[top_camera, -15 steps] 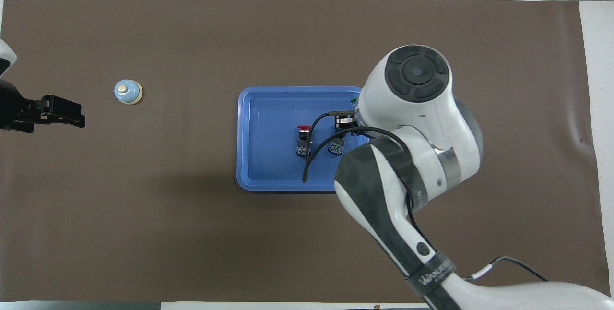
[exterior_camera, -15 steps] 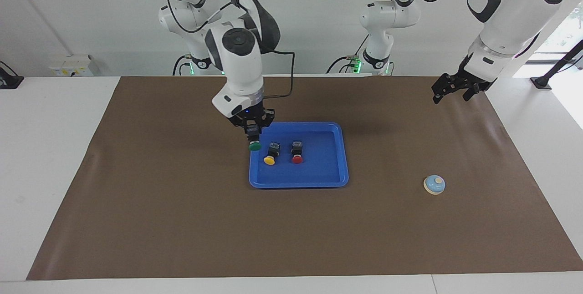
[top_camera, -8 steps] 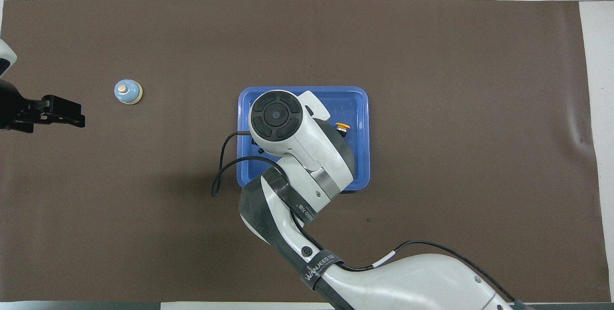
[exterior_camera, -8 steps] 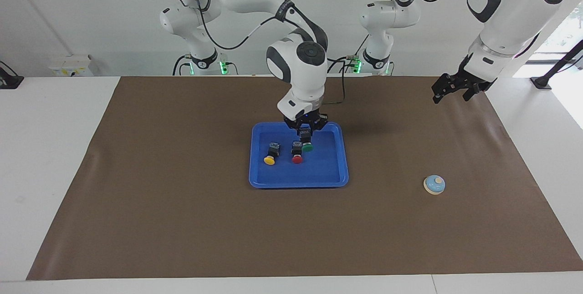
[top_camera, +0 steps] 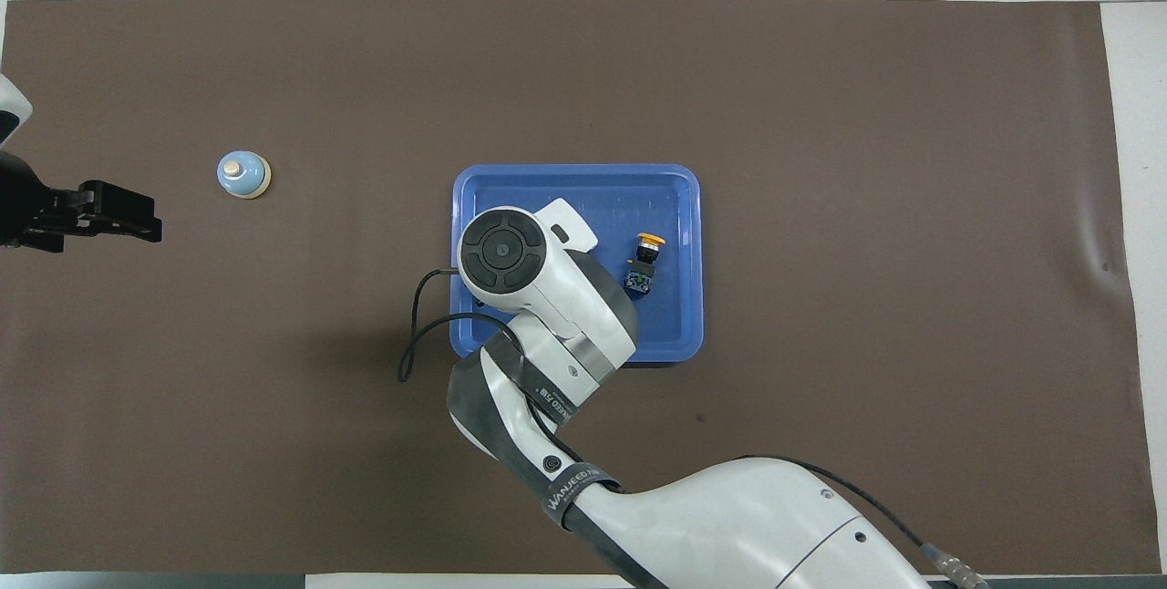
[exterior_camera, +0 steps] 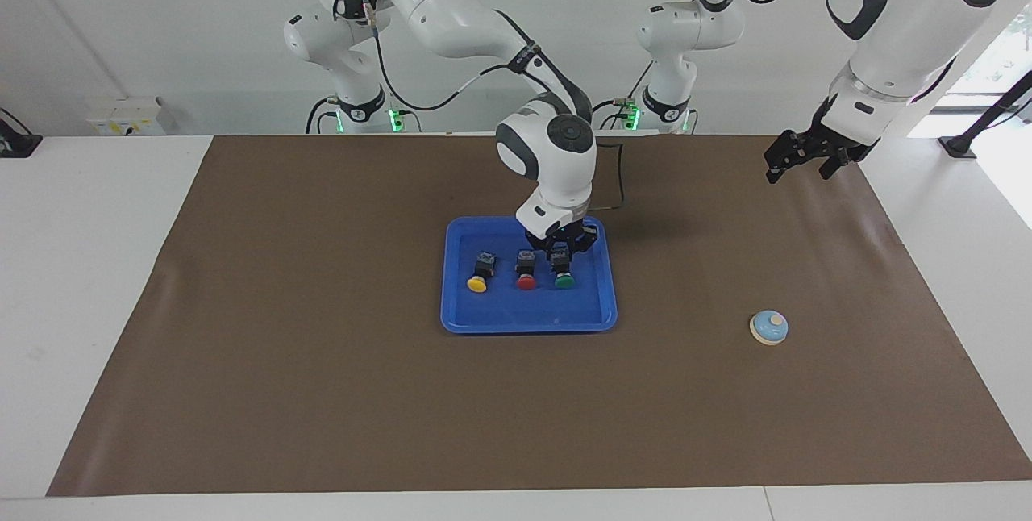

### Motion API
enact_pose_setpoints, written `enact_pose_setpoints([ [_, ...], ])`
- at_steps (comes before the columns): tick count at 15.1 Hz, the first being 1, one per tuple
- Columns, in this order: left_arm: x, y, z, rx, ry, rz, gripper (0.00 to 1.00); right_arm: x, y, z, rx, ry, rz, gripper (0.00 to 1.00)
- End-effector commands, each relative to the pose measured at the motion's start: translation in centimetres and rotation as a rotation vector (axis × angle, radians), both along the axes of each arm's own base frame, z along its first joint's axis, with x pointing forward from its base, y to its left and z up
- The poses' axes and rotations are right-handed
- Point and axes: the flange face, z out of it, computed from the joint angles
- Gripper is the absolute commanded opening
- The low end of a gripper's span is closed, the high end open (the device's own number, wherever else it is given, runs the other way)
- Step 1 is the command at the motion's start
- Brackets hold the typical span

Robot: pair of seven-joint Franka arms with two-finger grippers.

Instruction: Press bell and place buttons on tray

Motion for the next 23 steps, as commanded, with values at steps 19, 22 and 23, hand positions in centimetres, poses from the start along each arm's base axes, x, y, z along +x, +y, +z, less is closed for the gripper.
enact_pose_setpoints([
  [19, -0.5, 0.2, 0.6, 0.014, -0.005, 0.01, 1.0, 7.7, -36.7, 24.4, -0.015, 0.039, 0.067, 1.0],
  [22, -0.3, -0.5, 0.7, 0.012, -0.017, 0.015, 1.0, 6.3, -43.2, 27.2, -0.01, 0.05, 0.133, 1.0],
  [23, 0.1, -0.7, 0.4, 0.012, -0.055, 0.012, 1.0, 5.5, -44.4, 28.3, -0.011, 0.055, 0.147, 1.0],
])
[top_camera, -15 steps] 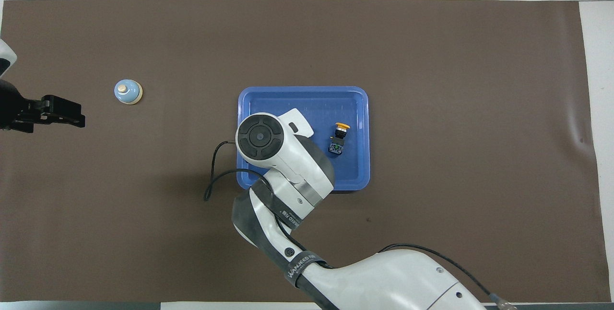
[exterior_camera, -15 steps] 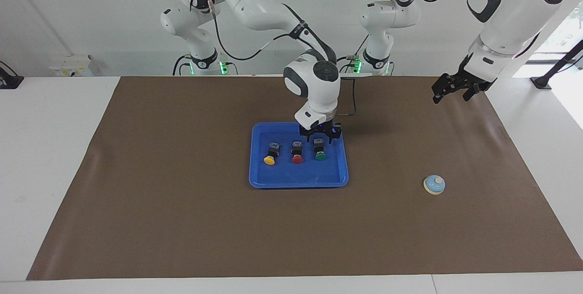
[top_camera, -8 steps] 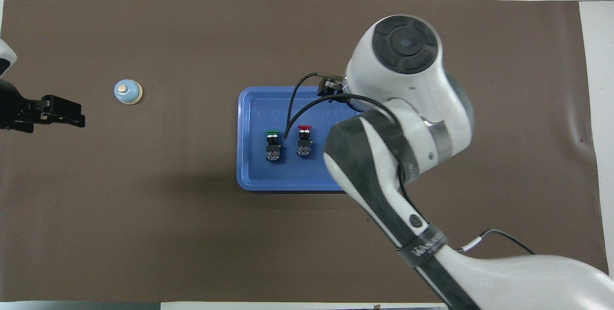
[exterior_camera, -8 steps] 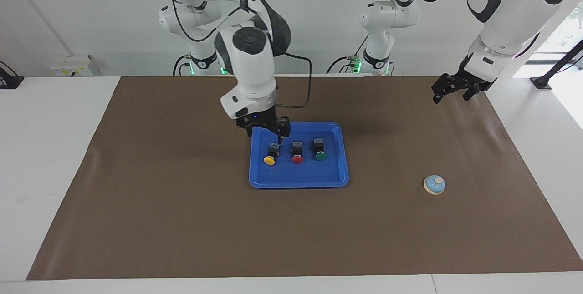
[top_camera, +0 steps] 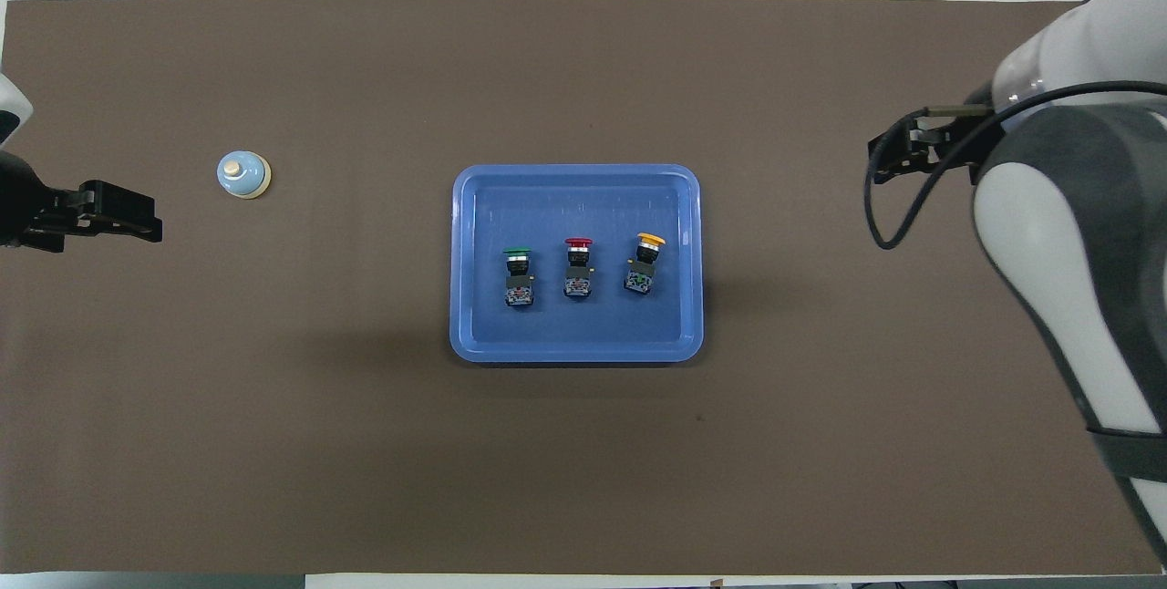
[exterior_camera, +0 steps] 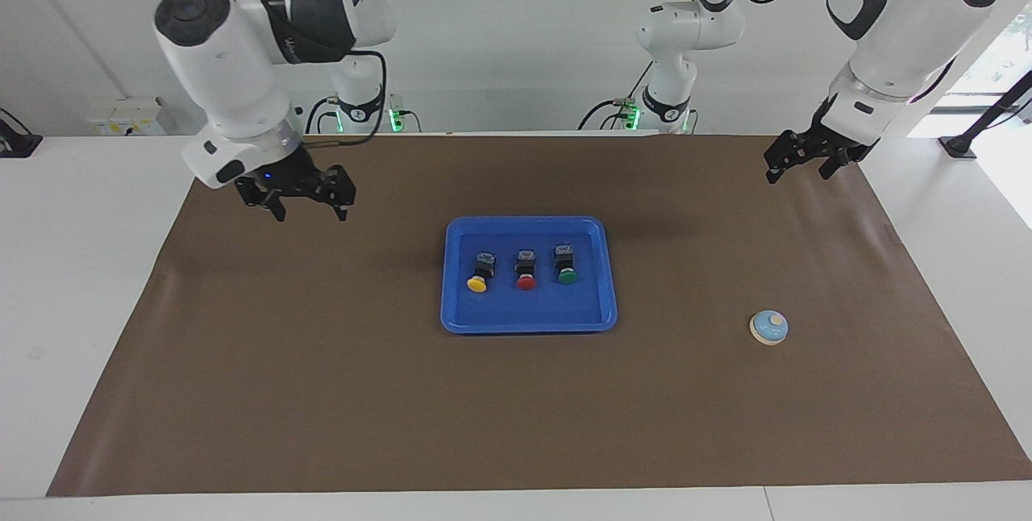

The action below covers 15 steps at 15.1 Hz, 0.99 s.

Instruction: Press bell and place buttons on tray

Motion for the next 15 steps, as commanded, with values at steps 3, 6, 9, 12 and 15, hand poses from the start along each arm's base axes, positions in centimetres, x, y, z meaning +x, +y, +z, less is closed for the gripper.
enact_pose_setpoints([
  [3, 0.7, -0.2, 0.1, 0.006, -0.076, 0.019, 0.0, -4.8, -4.3, 4.3, 0.011, 0.042, 0.036, 1.0],
  [6, 4.0, 0.1, -2.6, -0.007, -0.061, 0.026, 0.0, -6.4, -5.5, 4.9, 0.014, 0.087, 0.038, 1.0],
  [9, 8.5, 0.4, -7.0, -0.008, -0.076, 0.032, 0.0, -6.3, -5.4, 4.8, 0.01, 0.082, 0.036, 1.0],
  [12, 10.8, 0.6, -10.8, -0.014, -0.113, 0.042, 0.0, -6.6, -5.4, 4.6, 0.009, 0.089, 0.033, 1.0],
  [15, 11.9, 1.0, -15.2, -0.009, -0.056, 0.045, 0.0, -6.6, -5.3, 4.7, -0.033, 0.082, 0.044, 1.0],
])
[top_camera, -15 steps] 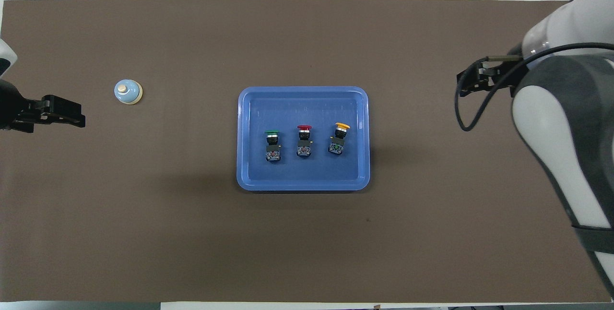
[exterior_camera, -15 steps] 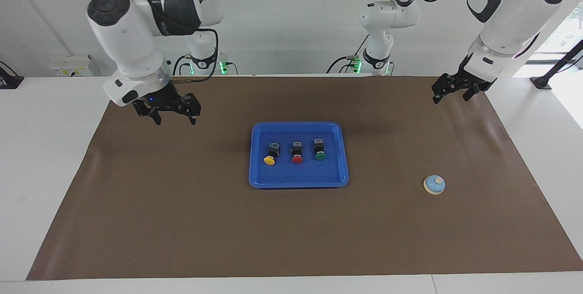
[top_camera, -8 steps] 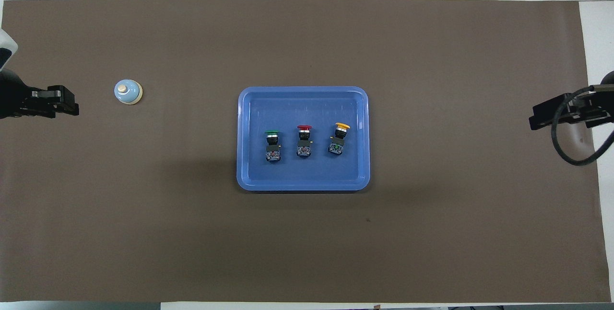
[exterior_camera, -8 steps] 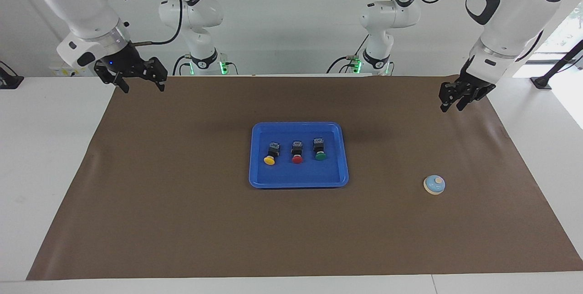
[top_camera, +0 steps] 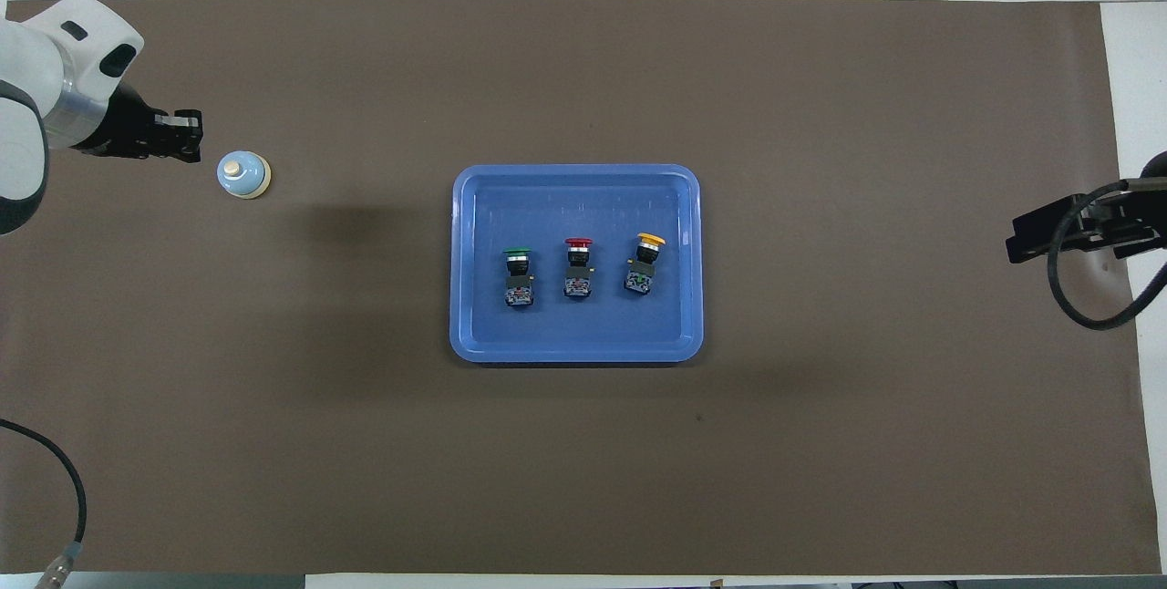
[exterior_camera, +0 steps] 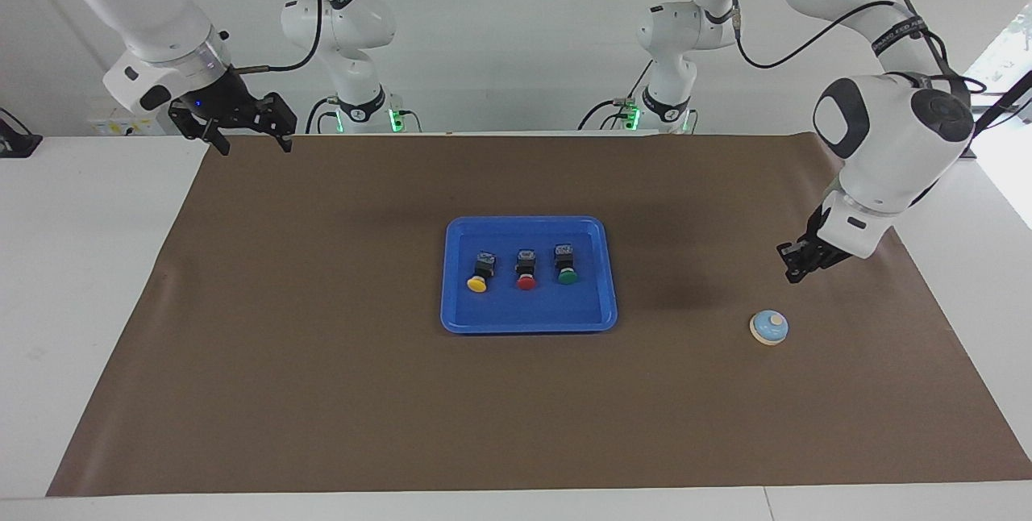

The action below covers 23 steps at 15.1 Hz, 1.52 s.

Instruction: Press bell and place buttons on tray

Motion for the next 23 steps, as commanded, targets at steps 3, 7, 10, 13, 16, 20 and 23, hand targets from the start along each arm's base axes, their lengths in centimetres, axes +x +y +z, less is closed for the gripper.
enact_pose_setpoints([
  [3, 2.4, 0.9, -4.4, 0.002, 0.006, 0.025, 0.0, -0.1, -0.2, 0.2, -0.034, -0.05, 0.019, 1.0],
  [7, 2.9, 2.7, -6.5, 0.009, -0.003, 0.037, 0.0, 0.0, -0.2, 0.3, -0.034, -0.06, 0.015, 1.0],
  [10, 3.3, 2.7, -7.9, 0.009, -0.016, 0.038, 0.0, 0.0, -0.3, 0.3, -0.033, -0.061, 0.013, 1.0],
  [13, 3.1, 2.6, -9.3, 0.009, -0.016, 0.037, 0.0, 0.0, -0.2, 0.3, -0.031, -0.063, 0.015, 1.0],
  [16, 2.3, 2.5, -11.5, 0.021, -0.02, 0.029, 0.0, 0.1, -0.2, 0.3, -0.031, -0.064, 0.018, 1.0],
  [20, 2.0, 2.3, -12.4, 0.029, -0.029, 0.02, 0.0, 0.2, -0.2, 0.4, -0.025, -0.07, 0.014, 1.0],
  [23, 2.4, 2.5, -8.6, 0.033, -0.001, 0.02, 0.0, 0.1, -0.1, 0.4, -0.025, -0.069, 0.016, 1.0],
])
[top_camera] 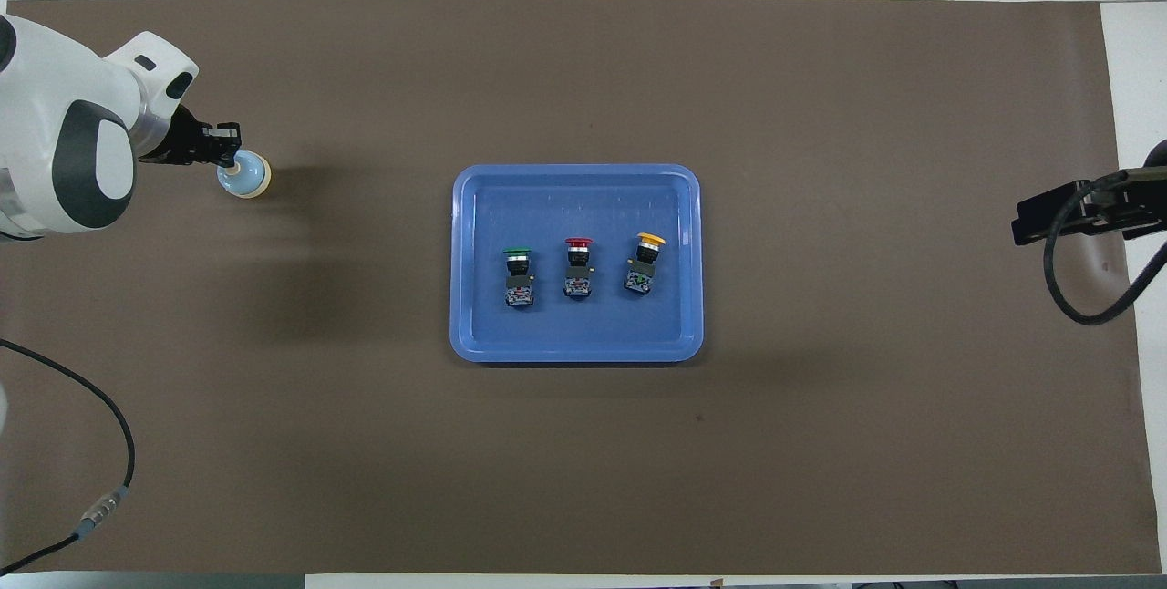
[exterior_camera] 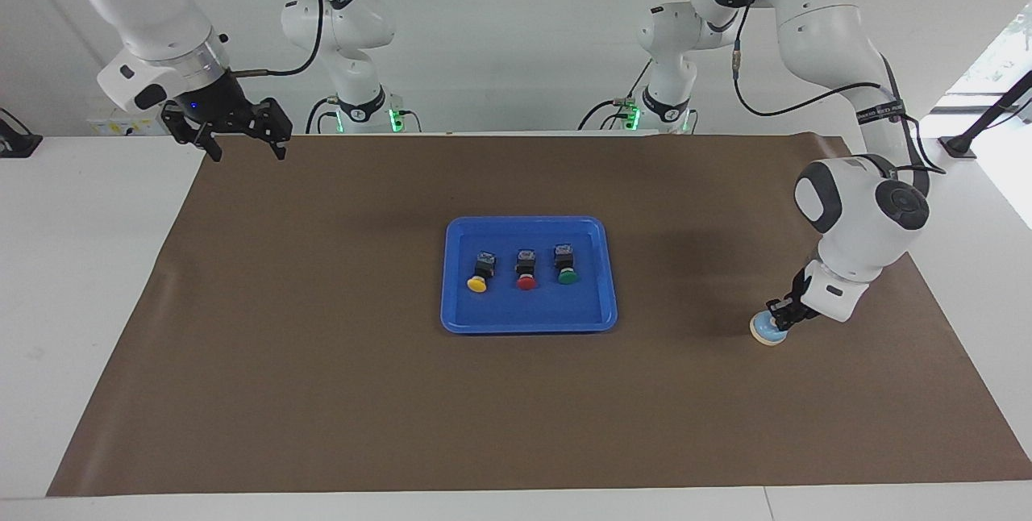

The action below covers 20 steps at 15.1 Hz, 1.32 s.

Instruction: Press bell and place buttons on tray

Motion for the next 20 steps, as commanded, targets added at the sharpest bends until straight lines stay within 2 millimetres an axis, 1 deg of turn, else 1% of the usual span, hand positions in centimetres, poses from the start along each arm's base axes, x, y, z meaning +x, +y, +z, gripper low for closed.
enact_pose_setpoints([
  [1, -0.5, 0.1, 4.8, 0.023, 0.005, -0.009, 0.0, -0.6, 0.0, 0.1, -0.002, -0.012, 0.012, 1.0],
  [2, -1.0, 0.2, 6.9, 0.025, -0.007, -0.008, 0.0, -0.6, 0.0, 0.1, -0.002, -0.012, 0.014, 1.0],
  [3, -1.8, 0.1, 9.6, 0.027, -0.013, -0.009, 0.0, -0.6, 0.0, 0.1, -0.002, -0.01, 0.014, 1.0],
  [4, -2.5, 0.0, 11.5, 0.03, -0.015, -0.009, 0.0, -0.6, -0.2, 0.1, -0.002, -0.012, 0.011, 1.0],
  [5, -3.5, -0.1, 14.1, 0.03, -0.021, -0.01, 0.0, -0.6, -0.2, 0.1, -0.002, -0.009, 0.011, 1.0],
  [7, -5.4, -0.2, 18.0, 0.032, -0.036, -0.01, 0.0, -0.6, 0.0, 0.1, -0.002, -0.009, 0.014, 1.0],
  [8, -6.3, -0.3, 19.6, 0.033, -0.036, -0.012, 0.19, -0.6, -0.1, 0.1, -0.003, -0.009, 0.015, 1.0],
  [9, -7.3, -0.5, 21.0, 0.033, -0.025, -0.014, 0.46, -0.6, -0.2, 0.1, -0.003, -0.007, 0.017, 1.0],
  [10, -8.3, -0.8, 22.1, 0.034, -0.01, -0.018, 0.68, -0.6, -0.3, 0.1, -0.003, -0.007, 0.017, 1.0],
  [11, -9.1, -1.0, 22.8, 0.034, 0.008, -0.02, 0.91, -0.6, -0.3, 0.1, -0.003, -0.007, 0.015, 1.0],
  [12, -9.7, -1.2, 23.1, 0.034, 0.027, -0.018, 1.0, -0.6, -0.4, 0.1, -0.003, -0.007, 0.014, 1.0],
  [15, -11.8, -2.0, 24.4, 0.034, 0.091, -0.027, 1.0, -0.6, -0.6, 0.1, -0.002, -0.007, 0.006, 1.0],
  [16, -12.2, -2.0, 24.4, 0.034, 0.096, -0.028, 1.0, -0.7, -0.5, 0.0, -0.001, -0.003, 0.008, 1.0],
  [20, -12.0, -2.3, 24.6, 0.028, 0.079, -0.037, 1.0, -0.7, -0.5, 0.0, -0.003, 0.001, 0.009, 1.0],
])
